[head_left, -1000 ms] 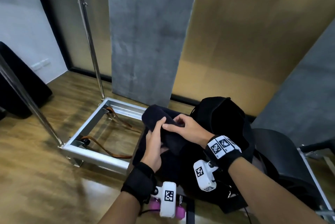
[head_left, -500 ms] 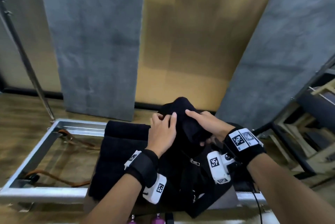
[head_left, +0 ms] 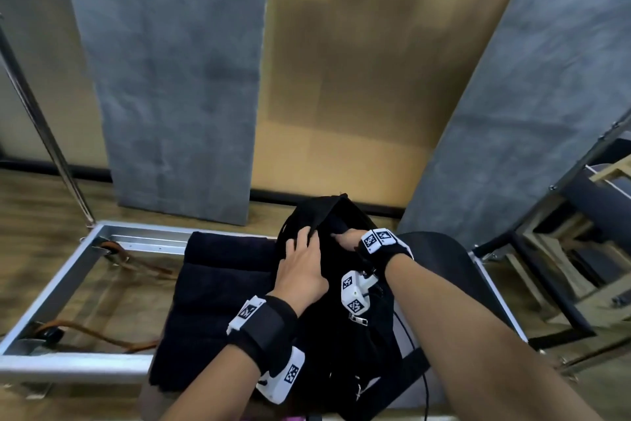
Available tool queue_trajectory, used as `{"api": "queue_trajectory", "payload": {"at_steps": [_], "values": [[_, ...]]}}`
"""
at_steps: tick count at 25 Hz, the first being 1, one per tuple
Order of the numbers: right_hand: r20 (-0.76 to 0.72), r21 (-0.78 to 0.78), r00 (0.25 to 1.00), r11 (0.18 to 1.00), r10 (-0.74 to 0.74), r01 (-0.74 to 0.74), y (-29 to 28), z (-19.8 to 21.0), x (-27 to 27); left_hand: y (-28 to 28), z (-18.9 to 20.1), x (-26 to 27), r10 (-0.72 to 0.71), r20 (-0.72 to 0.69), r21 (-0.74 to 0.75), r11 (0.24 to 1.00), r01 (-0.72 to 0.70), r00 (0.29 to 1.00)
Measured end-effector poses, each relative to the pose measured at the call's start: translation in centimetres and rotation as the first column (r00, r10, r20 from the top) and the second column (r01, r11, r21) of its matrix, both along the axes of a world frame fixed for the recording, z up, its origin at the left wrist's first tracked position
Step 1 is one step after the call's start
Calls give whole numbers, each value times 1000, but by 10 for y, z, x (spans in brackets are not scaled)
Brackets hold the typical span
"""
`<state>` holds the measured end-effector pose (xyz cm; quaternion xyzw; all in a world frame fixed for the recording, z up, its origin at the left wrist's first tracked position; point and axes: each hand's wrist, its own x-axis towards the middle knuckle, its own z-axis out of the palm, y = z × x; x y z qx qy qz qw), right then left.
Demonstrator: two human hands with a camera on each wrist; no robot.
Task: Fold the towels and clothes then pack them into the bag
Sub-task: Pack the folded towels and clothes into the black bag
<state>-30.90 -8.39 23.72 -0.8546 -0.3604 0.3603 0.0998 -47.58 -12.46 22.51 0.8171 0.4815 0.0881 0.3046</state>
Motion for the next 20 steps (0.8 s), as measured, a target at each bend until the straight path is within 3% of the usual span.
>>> {"api": "queue_trajectory", "payload": {"at_steps": [7,11,16,20], "values": [[11,75,992,989,-130,128,13,-27,34,1,0,-7,-3,57,-16,1000,4,998],[78,3,996,999,-52,52,19,-29,46,5,-6,2,16,61,-12,1000,-16,998],[-40,5,998,999,48,-48,12,-55,50,4,-6,10,-3,56,-13,1000,4,998],[-255,45,959,989,-127,143,17,-44,58,7,-5,13,-9,62,-24,1000,11,998]]}}
